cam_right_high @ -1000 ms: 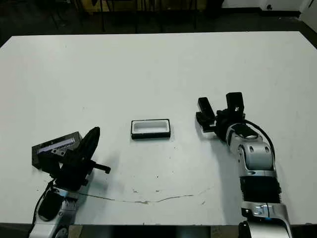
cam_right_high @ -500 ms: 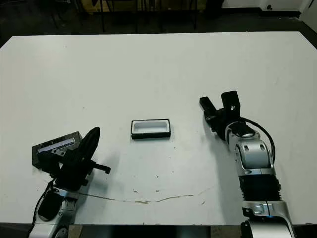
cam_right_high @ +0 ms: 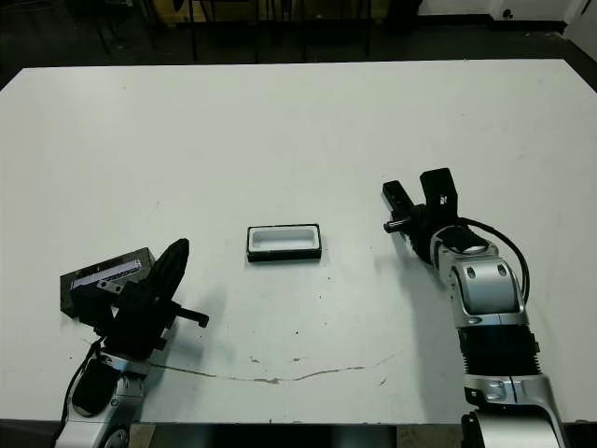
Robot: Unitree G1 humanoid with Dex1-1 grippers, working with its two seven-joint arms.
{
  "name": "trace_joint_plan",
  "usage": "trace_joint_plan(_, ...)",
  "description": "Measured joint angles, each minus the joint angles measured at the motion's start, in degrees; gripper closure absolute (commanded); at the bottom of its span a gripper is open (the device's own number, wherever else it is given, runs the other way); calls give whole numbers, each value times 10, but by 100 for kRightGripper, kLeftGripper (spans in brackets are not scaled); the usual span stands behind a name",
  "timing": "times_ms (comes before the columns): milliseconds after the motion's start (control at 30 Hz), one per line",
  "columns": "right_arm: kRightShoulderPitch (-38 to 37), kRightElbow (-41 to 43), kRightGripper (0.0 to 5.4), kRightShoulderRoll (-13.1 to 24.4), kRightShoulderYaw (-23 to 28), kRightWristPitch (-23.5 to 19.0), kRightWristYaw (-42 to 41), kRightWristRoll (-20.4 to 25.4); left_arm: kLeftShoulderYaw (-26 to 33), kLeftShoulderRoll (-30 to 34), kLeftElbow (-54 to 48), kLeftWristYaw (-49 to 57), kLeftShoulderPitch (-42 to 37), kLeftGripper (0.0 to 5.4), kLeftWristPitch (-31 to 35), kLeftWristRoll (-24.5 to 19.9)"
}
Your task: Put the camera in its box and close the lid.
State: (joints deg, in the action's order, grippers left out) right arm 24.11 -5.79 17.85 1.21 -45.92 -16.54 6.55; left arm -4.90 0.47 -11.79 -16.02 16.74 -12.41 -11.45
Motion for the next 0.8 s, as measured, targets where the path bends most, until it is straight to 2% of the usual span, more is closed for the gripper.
trace_joint_plan(133, -12, 4, 470, 6, 9, 26, -23, 10, 0, 0, -1, 0, 0, 540, 1, 1)
trace_joint_plan(267, -15, 13, 471, 13, 50, 34, -67, 61, 0, 0, -1, 0, 2, 540, 1, 0)
trace_joint_plan(367, 3, 14, 471, 31, 65, 42, -111, 90, 0, 0, -4, 1, 2, 540, 2, 1)
trace_joint_plan(500, 51, -3, 471, 66, 60, 79, -200, 116, 0, 0, -5, 1, 2, 540, 3, 1)
trace_joint_plan(600, 90, -36, 471, 87, 34, 121, -277, 121, 1, 0, -8, 3, 1, 540, 6, 4)
trace_joint_plan(800, 152, -72, 471, 116, -49, 216, -408, 89, 4, 1, -20, 7, 1, 540, 13, 4)
